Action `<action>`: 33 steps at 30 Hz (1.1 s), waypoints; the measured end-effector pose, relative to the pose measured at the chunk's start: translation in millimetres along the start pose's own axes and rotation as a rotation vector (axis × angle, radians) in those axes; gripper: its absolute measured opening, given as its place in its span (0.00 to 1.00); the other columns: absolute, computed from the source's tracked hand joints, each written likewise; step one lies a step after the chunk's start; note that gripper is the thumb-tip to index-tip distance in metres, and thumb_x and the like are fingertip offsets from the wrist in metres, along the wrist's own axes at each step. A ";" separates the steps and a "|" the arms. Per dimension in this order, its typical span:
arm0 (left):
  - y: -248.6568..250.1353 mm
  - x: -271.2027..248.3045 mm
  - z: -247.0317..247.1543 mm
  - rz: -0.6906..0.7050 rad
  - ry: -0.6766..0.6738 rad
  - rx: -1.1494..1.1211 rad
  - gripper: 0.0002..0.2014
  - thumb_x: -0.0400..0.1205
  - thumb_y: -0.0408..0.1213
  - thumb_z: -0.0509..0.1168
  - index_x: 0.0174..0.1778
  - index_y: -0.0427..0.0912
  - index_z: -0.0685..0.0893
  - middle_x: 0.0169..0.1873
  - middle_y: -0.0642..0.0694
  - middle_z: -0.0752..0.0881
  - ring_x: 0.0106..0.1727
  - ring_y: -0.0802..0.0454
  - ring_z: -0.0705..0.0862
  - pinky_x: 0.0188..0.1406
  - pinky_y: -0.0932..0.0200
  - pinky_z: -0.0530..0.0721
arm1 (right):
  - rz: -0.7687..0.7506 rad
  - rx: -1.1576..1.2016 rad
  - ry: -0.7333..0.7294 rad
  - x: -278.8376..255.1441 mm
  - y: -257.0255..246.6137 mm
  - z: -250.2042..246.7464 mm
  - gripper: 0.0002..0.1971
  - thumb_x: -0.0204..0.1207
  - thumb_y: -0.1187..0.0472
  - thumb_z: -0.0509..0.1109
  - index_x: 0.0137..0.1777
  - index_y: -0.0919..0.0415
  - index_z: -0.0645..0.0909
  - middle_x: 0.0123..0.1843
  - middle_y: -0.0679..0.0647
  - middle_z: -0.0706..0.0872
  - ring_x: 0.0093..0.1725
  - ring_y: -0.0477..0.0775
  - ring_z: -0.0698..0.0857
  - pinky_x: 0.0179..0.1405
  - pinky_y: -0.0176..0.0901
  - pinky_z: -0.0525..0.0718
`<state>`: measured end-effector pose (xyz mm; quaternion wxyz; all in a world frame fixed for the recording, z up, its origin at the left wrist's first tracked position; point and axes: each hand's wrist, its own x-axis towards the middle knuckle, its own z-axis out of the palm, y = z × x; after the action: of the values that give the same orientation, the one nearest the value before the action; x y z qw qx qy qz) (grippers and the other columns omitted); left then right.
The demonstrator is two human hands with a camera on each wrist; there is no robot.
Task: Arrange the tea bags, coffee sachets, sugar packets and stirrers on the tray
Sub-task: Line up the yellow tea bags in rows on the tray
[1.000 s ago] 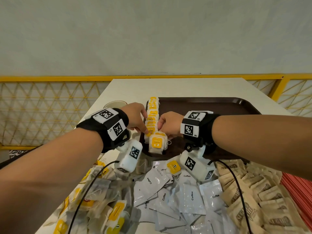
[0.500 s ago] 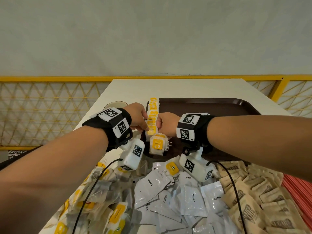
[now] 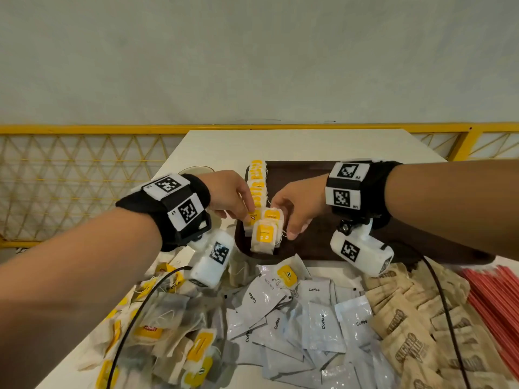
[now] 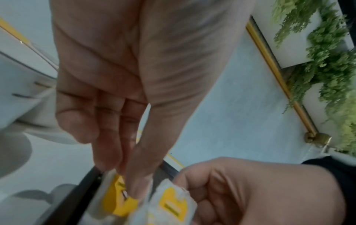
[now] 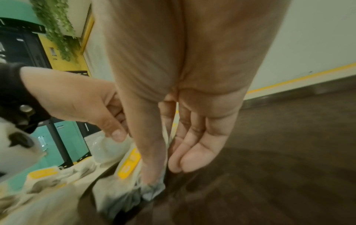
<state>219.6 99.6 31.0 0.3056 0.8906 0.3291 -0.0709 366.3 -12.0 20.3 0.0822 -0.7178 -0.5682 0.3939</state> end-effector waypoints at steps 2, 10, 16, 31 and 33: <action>2.2 -0.9 3.7 0.014 -0.042 0.042 0.07 0.74 0.34 0.75 0.47 0.45 0.89 0.36 0.50 0.87 0.36 0.59 0.85 0.32 0.66 0.80 | -0.015 0.026 0.017 1.1 0.9 8.3 0.17 0.70 0.70 0.77 0.58 0.66 0.80 0.48 0.58 0.84 0.44 0.51 0.87 0.47 0.42 0.89; 3.6 4.5 16.4 -0.008 0.031 0.160 0.08 0.75 0.32 0.72 0.47 0.42 0.82 0.46 0.41 0.88 0.37 0.53 0.86 0.29 0.64 0.84 | -0.045 0.174 0.081 9.2 -8.5 19.5 0.14 0.77 0.73 0.70 0.61 0.77 0.77 0.50 0.71 0.85 0.38 0.52 0.86 0.42 0.42 0.88; 3.8 1.1 1.3 -0.099 -0.039 -0.037 0.06 0.79 0.34 0.69 0.49 0.39 0.88 0.45 0.46 0.90 0.41 0.55 0.87 0.32 0.65 0.81 | 0.000 0.270 0.162 12.7 -8.2 25.7 0.06 0.76 0.73 0.70 0.48 0.67 0.76 0.47 0.72 0.84 0.39 0.56 0.86 0.46 0.47 0.87; -0.6 3.1 5.2 -0.020 0.003 0.084 0.04 0.80 0.37 0.69 0.39 0.45 0.83 0.30 0.55 0.85 0.31 0.64 0.84 0.28 0.71 0.76 | 0.049 0.322 0.139 0.2 -7.5 26.2 0.10 0.73 0.71 0.73 0.45 0.60 0.75 0.40 0.59 0.84 0.36 0.51 0.84 0.44 0.48 0.87; -1.2 5.3 5.1 -0.025 0.014 0.075 0.03 0.80 0.37 0.70 0.40 0.45 0.84 0.30 0.54 0.86 0.31 0.63 0.84 0.33 0.68 0.78 | 0.020 0.270 0.109 -0.7 -6.9 26.6 0.14 0.71 0.68 0.77 0.52 0.60 0.77 0.43 0.58 0.84 0.39 0.51 0.85 0.45 0.47 0.87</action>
<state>223.4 100.2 24.5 0.2690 0.8977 0.3396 -0.0810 343.6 -19.1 6.5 0.2045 -0.7262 -0.4974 0.4282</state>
